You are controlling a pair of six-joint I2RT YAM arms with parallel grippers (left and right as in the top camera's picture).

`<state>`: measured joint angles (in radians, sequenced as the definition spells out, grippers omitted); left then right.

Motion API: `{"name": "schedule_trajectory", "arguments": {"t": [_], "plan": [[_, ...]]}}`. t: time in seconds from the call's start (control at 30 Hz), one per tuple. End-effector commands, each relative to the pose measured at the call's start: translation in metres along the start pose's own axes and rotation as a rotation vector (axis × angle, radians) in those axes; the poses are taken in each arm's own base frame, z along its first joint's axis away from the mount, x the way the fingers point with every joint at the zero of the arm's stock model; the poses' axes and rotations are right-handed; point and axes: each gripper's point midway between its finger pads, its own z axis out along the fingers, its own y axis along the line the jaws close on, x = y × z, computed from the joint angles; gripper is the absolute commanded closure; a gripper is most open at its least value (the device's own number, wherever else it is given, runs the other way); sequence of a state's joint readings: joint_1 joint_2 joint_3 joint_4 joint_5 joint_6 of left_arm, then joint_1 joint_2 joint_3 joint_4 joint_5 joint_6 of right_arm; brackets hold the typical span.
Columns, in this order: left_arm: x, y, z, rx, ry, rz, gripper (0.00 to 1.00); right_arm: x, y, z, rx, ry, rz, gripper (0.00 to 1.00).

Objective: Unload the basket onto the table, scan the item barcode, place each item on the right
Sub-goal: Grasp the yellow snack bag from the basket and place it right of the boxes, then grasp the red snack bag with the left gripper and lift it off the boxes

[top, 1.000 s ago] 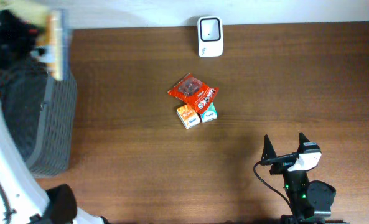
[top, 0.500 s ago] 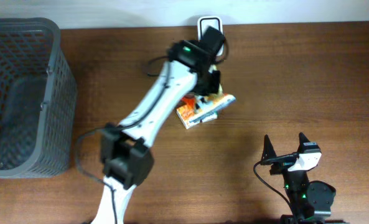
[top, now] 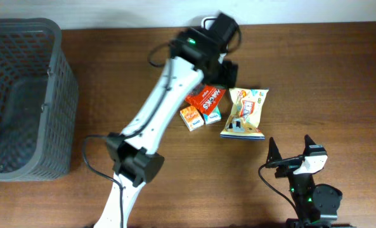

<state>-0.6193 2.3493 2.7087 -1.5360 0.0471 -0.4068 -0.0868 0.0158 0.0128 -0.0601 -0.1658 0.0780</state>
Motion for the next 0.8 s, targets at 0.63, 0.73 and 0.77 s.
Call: {"name": "schedule_trajectory", "arguments": {"t": [0.63,0.73,0.77], "plan": [[0.021,0.080,-0.141,0.070,-0.096,-0.049,0.01,0.004,0.001,0.000,-0.002,0.007,0.001,0.01],[0.048,0.064,-0.061,0.054,0.085,-0.006,0.14,0.004,0.001,0.000,-0.002,0.007,0.001,0.01],[0.056,0.055,-0.028,0.057,0.117,0.020,0.13,0.004,0.001,0.000,-0.002,0.007,0.001,0.01]]}}
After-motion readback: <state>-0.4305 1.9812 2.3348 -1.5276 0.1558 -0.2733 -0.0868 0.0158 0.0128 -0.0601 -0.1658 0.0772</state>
